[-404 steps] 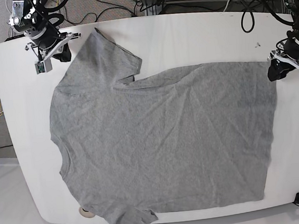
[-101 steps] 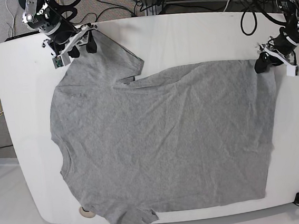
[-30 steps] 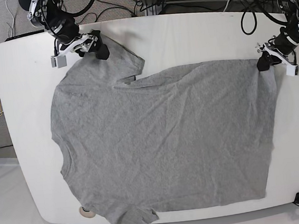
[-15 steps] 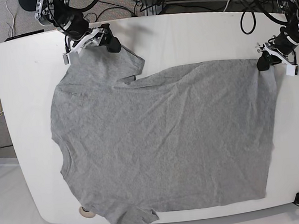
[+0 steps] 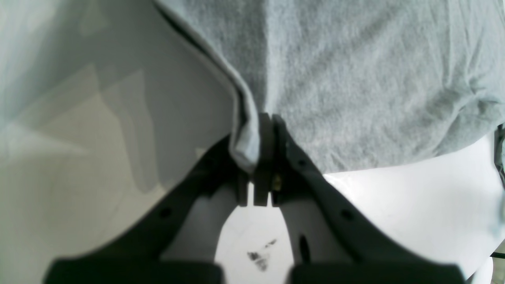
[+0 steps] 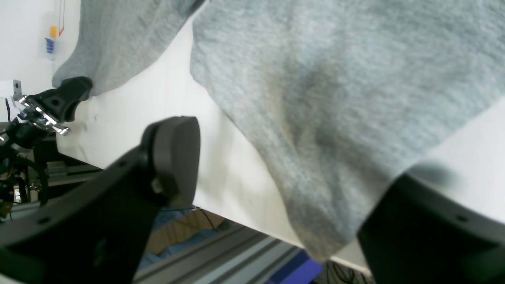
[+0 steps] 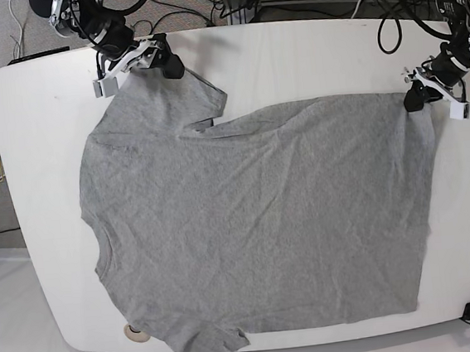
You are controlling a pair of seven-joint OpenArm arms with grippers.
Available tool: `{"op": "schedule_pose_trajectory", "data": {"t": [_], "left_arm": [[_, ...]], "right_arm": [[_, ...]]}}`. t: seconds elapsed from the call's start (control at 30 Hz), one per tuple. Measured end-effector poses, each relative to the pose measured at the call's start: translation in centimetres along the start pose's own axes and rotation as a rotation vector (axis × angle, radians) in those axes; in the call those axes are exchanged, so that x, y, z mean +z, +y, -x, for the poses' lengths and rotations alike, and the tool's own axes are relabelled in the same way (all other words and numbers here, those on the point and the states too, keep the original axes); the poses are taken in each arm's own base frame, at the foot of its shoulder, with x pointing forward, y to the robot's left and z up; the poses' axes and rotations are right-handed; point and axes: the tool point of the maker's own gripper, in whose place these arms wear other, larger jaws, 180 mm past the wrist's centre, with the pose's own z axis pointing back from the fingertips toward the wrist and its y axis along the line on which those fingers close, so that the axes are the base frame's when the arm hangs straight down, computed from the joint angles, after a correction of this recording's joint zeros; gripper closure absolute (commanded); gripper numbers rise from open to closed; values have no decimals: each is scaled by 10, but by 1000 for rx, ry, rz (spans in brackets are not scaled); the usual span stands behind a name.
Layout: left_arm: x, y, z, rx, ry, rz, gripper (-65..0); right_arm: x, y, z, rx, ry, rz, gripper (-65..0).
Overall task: Fold the T-shirt properly
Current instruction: 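Lower the right gripper onto the sleeve edge and close it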
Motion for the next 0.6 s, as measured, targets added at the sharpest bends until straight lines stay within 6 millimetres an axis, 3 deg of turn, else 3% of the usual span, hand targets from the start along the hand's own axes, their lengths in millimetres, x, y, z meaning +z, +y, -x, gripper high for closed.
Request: {"op": "schedule_pose_trajectory", "data": {"t": [0.17,0.23,0.33,0.37,0.6], "left_arm": [[0,0,0,0,-1,0,0],[0,0,0,0,0,0,0],[0,0,0,0,-1,0,0],[0,0,0,0,0,0,0],[0,0,0,0,0,0,0]], "right_arm": [[2,-2,-2,9,2,4,-397],[2,-4,-2,10,2,10,-294],[2,-10,3,0,24,41,-38],[2,-12,6,2,37,50,0],[2,-14,9,1,54,55,0]]}}
